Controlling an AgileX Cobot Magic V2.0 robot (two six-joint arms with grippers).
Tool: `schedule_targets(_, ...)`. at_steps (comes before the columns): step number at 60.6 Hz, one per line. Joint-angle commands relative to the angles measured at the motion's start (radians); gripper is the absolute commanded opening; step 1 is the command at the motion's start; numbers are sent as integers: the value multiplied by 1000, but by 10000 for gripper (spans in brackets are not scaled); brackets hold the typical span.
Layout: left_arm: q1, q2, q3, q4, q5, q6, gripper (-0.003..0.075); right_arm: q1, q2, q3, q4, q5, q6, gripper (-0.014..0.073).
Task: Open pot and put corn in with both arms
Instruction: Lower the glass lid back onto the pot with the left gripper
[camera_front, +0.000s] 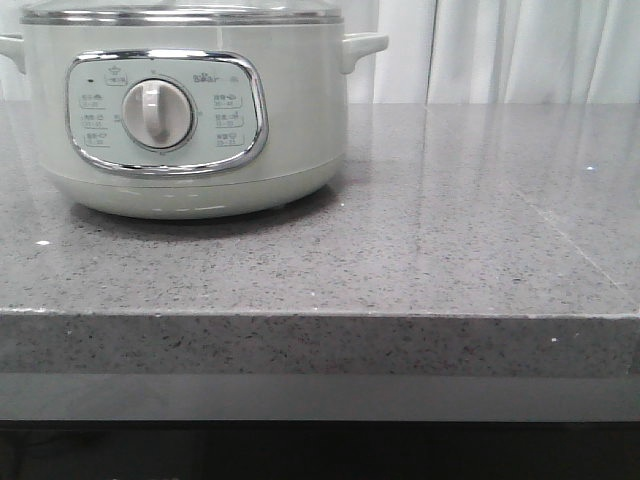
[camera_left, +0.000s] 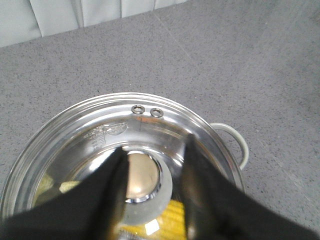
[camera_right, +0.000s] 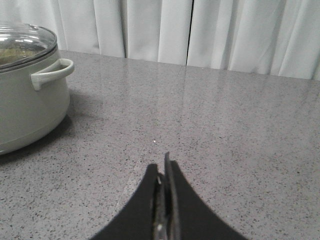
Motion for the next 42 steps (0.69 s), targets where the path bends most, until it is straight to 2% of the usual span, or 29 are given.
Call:
schedule_targets(1, -2, -93, 25, -25, -71, -1, 48, 1, 7, -27, 3, -83, -8, -68)
schedule_targets(4, -2, -126, 65, -25, -86, 2, -21, 1, 7, -27, 3, -83, -8, -68)
schedule_targets(22, -2, -416, 417, -27, -275, 23, -18, 1, 7, -27, 3, -82, -8, -68)
schedule_targets(42, -2, -890, 900, -27, -466, 24, -18, 1, 7, -27, 3, -73, -8, -68)
